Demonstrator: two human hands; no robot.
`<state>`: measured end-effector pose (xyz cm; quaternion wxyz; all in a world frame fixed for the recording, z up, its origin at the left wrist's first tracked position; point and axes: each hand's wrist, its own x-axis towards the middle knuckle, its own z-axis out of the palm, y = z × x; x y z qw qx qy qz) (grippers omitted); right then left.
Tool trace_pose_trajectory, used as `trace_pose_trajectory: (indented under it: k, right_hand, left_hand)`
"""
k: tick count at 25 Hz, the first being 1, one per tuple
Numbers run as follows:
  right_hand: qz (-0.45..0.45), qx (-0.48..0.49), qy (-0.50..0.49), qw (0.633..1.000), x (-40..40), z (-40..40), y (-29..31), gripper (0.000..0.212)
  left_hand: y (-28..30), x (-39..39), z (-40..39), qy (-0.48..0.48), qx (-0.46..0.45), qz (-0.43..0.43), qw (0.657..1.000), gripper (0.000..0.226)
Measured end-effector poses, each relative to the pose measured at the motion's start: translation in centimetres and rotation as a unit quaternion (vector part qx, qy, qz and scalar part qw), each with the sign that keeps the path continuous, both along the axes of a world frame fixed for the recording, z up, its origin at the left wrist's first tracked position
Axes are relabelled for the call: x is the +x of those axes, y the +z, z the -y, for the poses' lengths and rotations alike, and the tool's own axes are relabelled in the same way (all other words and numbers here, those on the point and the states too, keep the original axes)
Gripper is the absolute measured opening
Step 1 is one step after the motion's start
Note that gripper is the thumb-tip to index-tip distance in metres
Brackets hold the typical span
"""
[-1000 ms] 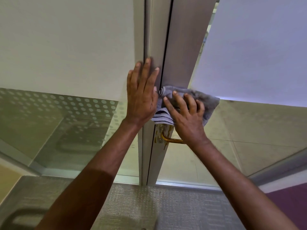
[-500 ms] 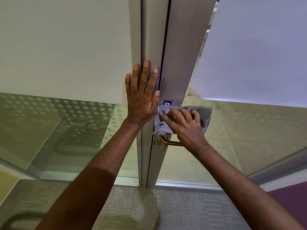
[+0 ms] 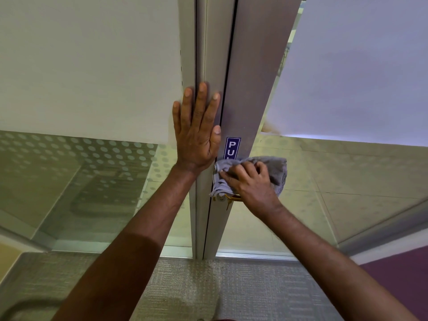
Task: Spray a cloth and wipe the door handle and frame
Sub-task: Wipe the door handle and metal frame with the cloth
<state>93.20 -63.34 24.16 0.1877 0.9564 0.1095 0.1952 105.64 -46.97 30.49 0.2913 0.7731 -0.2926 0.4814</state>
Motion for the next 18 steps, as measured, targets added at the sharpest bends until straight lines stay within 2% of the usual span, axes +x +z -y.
trace_pose_trajectory:
  k: [3, 5, 7, 9, 11, 14, 16, 18]
  right_hand:
    - [-0.017, -0.003, 0.009, 1.0, -0.3, 0.5, 1.1, 0.076]
    - [0.053, 0.018, 0.012, 0.998, 0.0, 1.7, 3.5, 0.073]
    - [0.156, 0.056, 0.002, 0.986, 0.6, 2.2, 5.5, 0.06]
    - [0.207, 0.086, -0.018, 0.974, 1.1, 1.5, 5.6, 0.056]
    - [0.176, 0.094, -0.021, 0.98, 1.1, 0.5, 4.5, 0.065]
    - [0.051, 0.069, -0.022, 0.996, 0.1, -0.3, 1.4, 0.08]
    - [-0.024, 0.063, -0.033, 0.997, -0.5, -0.9, -0.2, 0.078]
    - [-0.062, 0.068, -0.051, 0.994, -0.7, -2.0, -1.0, 0.071]
  left_hand:
    - [0.2, -0.2, -0.1, -0.007, -0.002, -0.006, 1.0, 0.057]
    - [0.2, -0.3, -0.1, -0.007, 0.0, -0.009, 1.0, 0.058]
    - [0.2, -0.3, -0.1, -0.003, 0.001, -0.012, 1.0, 0.058]
    - [0.1, -0.2, 0.0, -0.001, 0.0, -0.011, 1.0, 0.057]
    - [0.0, -0.3, 0.0, 0.001, -0.002, -0.011, 1.0, 0.057]
    - [0.1, -0.3, 0.1, 0.0, -0.009, -0.009, 1.0, 0.057]
    - [0.1, -0.3, 0.1, 0.001, -0.009, -0.006, 1.0, 0.056]
    - [0.1, -0.3, 0.1, 0.0, -0.008, -0.006, 1.0, 0.056]
